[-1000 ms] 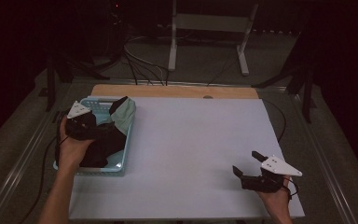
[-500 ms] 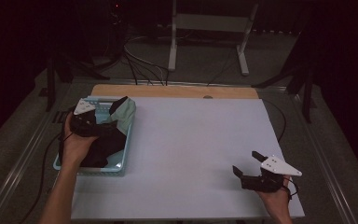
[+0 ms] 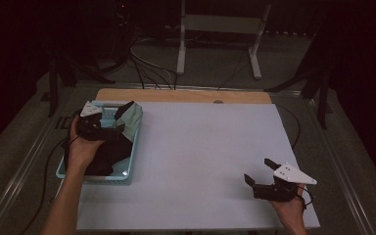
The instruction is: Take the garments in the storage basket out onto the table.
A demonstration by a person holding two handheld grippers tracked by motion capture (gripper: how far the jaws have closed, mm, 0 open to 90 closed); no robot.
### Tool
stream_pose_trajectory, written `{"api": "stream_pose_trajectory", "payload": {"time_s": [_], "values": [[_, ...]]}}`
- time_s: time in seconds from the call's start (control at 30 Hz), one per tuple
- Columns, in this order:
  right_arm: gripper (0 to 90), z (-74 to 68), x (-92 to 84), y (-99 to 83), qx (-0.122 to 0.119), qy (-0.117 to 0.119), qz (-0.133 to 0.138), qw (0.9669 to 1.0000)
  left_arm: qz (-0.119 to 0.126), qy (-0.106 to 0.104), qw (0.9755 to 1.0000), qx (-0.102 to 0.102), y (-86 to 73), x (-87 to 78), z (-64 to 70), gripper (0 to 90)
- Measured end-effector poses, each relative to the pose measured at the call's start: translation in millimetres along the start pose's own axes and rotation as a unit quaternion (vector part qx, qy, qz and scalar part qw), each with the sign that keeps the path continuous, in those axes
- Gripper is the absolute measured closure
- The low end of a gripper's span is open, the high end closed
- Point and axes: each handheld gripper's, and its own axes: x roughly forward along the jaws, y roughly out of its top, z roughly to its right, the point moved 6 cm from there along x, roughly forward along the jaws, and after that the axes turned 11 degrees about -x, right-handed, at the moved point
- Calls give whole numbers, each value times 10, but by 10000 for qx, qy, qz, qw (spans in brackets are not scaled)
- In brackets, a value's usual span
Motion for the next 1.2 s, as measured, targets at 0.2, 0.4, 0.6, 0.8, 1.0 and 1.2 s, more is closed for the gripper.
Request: {"api": "stream_pose_trajectory", "payload": {"time_s": [0.2,0.4,0.6,0.8,1.0,1.2], "values": [[75,-4,4,-1,-7,7,-7,10000,-122,-8,9999,-42,-26,90,-8,9],[75,-6,7,-2,-4,15,-11,10000,-304,-17,9995,-113,-66,177,-28,9],[75,-6,9,-4,-6,19,-17,10000,-470,-11,9988,-142,-101,244,-37,10],[75,-9,12,-4,-10,24,-20,10000,-669,2,9976,-183,-124,342,-22,14],[75,-2,6,-3,0,14,-16,10000,-874,83,9957,-303,-149,429,-35,31],[75,0,4,-5,-6,14,-19,10000,-1183,-154,9914,-535,-209,491,-38,126]]}}
